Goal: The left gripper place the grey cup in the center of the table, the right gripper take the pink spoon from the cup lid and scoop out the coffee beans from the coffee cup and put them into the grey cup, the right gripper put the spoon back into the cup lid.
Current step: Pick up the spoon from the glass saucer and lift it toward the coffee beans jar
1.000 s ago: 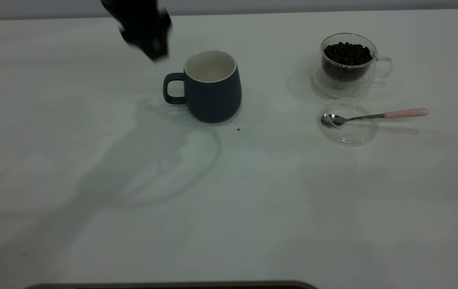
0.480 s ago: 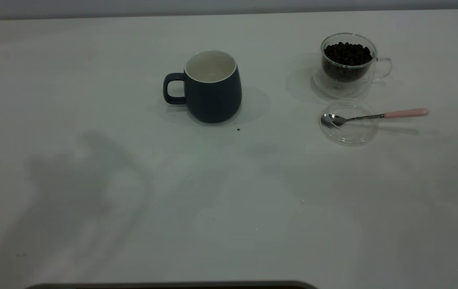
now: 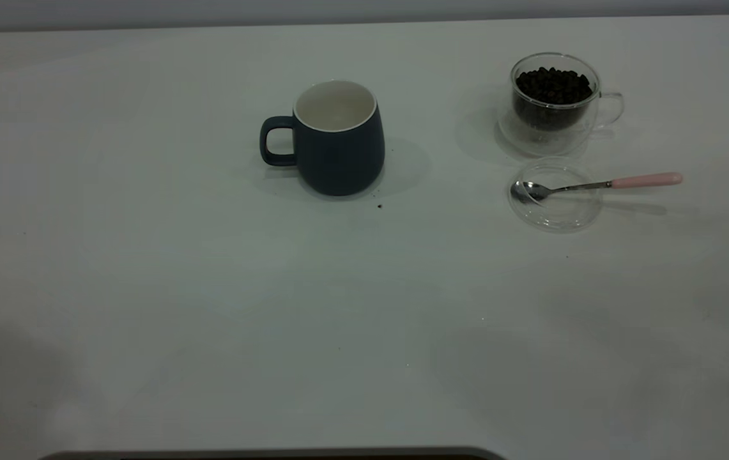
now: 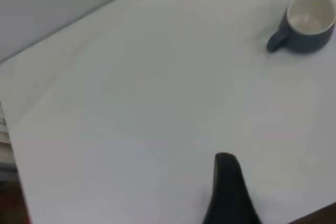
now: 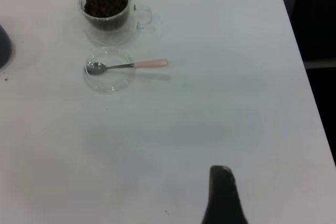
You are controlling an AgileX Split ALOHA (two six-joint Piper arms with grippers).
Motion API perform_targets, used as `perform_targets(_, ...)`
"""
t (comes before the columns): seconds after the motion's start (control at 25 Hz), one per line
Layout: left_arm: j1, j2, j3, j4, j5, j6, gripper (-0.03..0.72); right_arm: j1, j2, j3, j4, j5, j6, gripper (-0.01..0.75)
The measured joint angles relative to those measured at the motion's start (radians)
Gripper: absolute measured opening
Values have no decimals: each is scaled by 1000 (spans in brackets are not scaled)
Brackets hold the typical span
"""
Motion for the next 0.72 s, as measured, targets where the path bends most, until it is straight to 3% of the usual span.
perform_targets(0.44, 6, -492, 374, -156, 0, -48, 567, 0, 0, 0, -1, 0, 0, 573)
perform_targets(0.52, 43, -584, 446, -158, 0, -48, 567, 0, 0, 0, -1, 0, 0, 573)
perform_targets(0.72, 238, -786, 554, -158, 0, -44, 567, 0, 0, 0, -2, 0, 0, 573)
